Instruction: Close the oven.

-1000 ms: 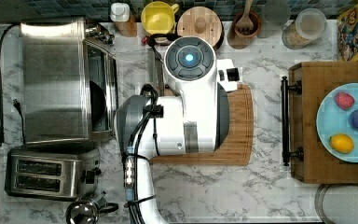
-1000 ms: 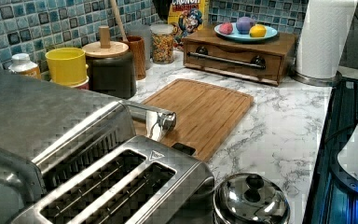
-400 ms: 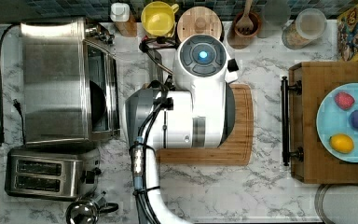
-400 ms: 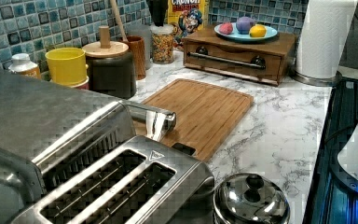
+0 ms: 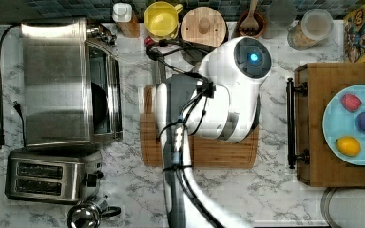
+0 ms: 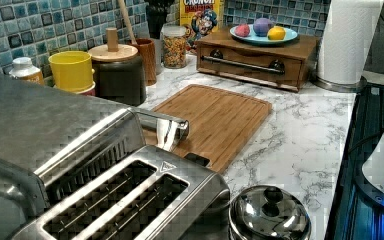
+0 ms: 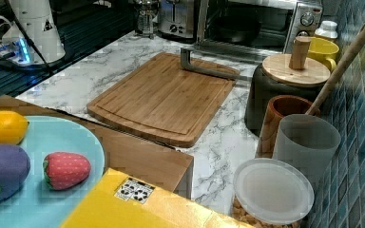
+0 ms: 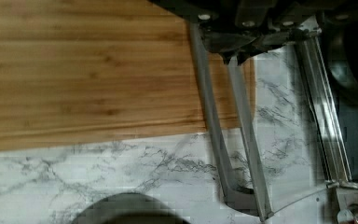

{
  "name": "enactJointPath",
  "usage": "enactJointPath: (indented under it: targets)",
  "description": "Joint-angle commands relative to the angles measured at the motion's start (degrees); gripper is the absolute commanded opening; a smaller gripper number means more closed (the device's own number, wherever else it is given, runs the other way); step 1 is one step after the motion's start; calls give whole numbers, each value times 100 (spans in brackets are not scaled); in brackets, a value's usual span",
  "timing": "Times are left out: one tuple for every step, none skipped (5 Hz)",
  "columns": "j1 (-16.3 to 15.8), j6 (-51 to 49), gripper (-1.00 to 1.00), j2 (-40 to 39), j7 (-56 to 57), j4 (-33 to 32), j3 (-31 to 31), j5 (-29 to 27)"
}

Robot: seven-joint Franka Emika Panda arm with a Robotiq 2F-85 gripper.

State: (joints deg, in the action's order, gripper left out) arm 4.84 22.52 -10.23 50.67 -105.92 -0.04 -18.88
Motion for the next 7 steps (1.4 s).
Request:
enactJointPath:
  targets:
    - [215, 345, -100, -167, 1832, -420, 61, -1236]
    - [387, 265, -100, -305, 2478, -443, 227, -1822]
    - [460, 519, -100, -369, 2984, -690, 183, -2421]
    - [497, 1124, -100, -514, 3303, -1009, 175, -2887]
    - [481, 1593, -100, -762, 3367, -1101, 194, -3084]
    - [416, 1910, -100, -1078, 3365, -1026, 198, -2997]
    - [373, 2001, -100, -1270, 3143, -923, 174, -2840]
